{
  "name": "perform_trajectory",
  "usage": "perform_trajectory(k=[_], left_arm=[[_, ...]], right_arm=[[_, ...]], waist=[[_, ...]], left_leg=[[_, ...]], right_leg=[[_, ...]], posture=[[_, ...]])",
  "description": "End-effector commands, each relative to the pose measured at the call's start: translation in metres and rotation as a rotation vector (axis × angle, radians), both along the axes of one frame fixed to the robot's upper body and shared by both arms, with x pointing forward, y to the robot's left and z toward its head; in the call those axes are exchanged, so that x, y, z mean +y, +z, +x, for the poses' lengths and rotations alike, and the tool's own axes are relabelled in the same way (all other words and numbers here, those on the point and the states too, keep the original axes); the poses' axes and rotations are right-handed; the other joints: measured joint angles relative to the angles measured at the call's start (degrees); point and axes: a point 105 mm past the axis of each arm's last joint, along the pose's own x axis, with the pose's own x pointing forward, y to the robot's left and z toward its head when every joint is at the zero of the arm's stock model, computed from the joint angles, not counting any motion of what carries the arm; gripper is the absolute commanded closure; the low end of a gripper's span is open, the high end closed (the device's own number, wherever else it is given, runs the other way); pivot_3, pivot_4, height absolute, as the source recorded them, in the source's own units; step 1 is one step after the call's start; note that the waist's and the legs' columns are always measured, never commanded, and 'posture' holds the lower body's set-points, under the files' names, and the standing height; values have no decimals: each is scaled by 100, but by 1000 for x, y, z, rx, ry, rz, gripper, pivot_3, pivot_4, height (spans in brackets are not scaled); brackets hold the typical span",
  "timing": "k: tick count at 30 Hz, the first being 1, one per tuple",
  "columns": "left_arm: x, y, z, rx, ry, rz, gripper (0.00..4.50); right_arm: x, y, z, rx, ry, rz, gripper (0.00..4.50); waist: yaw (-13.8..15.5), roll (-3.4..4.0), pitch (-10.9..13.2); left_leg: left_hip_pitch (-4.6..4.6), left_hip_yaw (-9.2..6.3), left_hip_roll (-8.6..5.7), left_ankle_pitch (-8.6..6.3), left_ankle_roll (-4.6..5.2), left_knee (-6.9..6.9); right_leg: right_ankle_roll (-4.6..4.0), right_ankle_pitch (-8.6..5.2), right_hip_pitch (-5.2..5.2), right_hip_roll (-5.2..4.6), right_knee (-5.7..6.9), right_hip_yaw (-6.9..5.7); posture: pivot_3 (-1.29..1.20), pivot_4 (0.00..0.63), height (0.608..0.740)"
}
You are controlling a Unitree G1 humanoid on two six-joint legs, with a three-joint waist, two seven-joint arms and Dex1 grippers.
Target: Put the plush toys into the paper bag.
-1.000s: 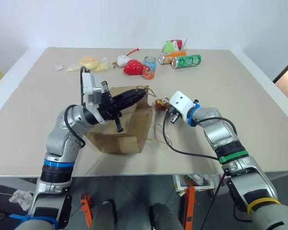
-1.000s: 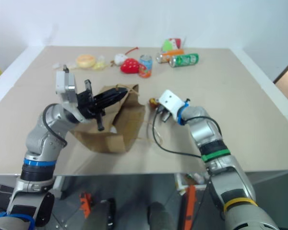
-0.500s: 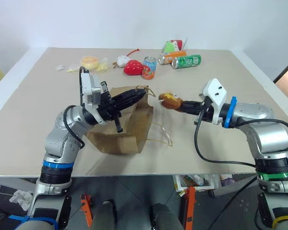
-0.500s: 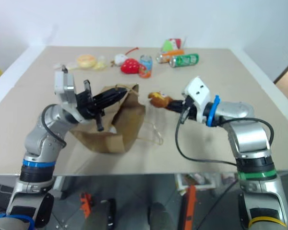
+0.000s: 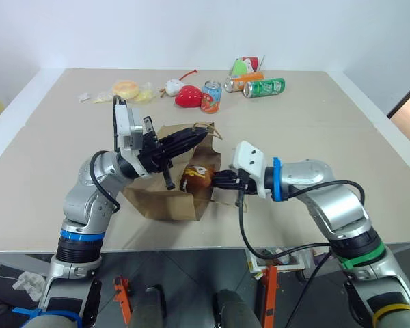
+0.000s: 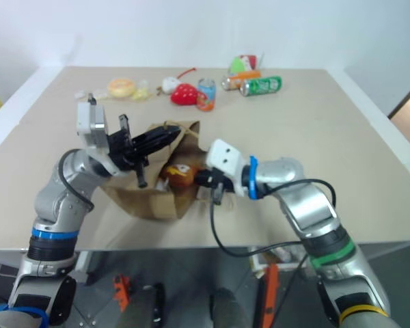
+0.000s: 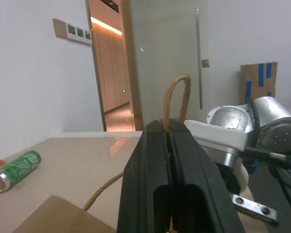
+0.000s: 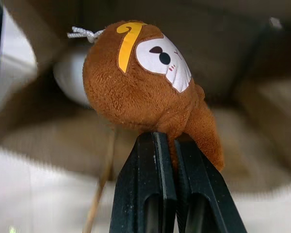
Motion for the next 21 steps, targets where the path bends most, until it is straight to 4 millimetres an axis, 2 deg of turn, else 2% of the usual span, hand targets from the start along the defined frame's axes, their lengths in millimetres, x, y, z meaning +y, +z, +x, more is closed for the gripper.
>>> perform_trajectory(k=[1, 5, 8, 10, 11, 13, 14, 15, 16, 17, 21], left_arm=[[2, 10, -8, -51, -11, -7, 4500], [1, 9, -8, -51, -16, -4, 4500], [1, 10, -8, -53, -17, -4, 4500], [1, 10, -8, -53, -17, -4, 4500], [1, 9, -8, -53, -17, -3, 4500], [2, 9, -8, -52, -18, -2, 4500], [2, 9, -8, -51, -18, -2, 4500], [2, 9, -8, -51, -19, -2, 4500], [1, 9, -8, -50, -19, -2, 4500], [1, 9, -8, -50, -20, -2, 4500], [0, 10, -7, -50, -24, -6, 4500]], right_arm=[[22, 9, -20, -9, 125, 34, 4462], [36, 5, -30, 69, 198, 64, 4462], [32, -1, -16, 79, 141, 61, 4462], [24, 5, -4, 88, 76, 94, 4462], [19, 8, -2, 94, 67, 107, 3713], [10, 14, 2, 86, 39, 119, 2938], [4, 16, 10, 74, -10, 120, 2172], [-2, 16, 14, 70, -38, 117, 2049], [-8, 16, 17, 66, -55, 111, 1386], [-15, 17, 18, 72, -74, 114, 1088], [-44, 20, 17, 84, -114, 109, 1088]], waist=[[0, 0, 0], [5, 0, 0], [4, 0, 0], [4, 0, 0], [4, 0, 0], [6, 0, 0], [5, 0, 0], [5, 0, 0], [5, 0, 0], [5, 0, 0], [25, 0, 0]], left_leg=[[-1, -2, 0, 0, 0, 0], [-4, -2, -1, -1, -1, 0], [-4, -2, -1, -1, -1, 1], [-3, -2, 0, 0, -1, 2], [-3, -1, -1, 0, 0, 3], [-4, 0, -1, 0, 0, 4], [-4, 0, 0, 0, 0, 5], [-4, 1, -1, 0, 0, 4], [-4, 0, 0, 0, 0, 4], [-4, 0, 0, 0, 0, 3], [-5, 0, -1, 0, -1, 1]], right_leg=[[7, 1, 0, 0, 0, -1], [11, 1, 1, -1, 0, -1], [-3, -2, 1, -2, 0, -1], [-15, -5, 1, -2, 0, -3], [-16, -3, 1, -2, 0, -3], [-16, -1, 1, -4, 0, -2], [-15, -2, 2, -4, 0, -2], [-15, -2, 1, -4, 0, -2], [-14, -3, 1, -3, 0, -2], [-15, -3, 0, -3, 0, -2], [-6, -8, 1, -4, 0, -2]], posture=[[0, 150, 740], [0, 150, 740], [0, 150, 740], [0, 150, 740], [0, 150, 740], [0, 150, 740], [0, 150, 740], [0, 150, 740], [0, 150, 740], [0, 150, 740], [0, 150, 740]])
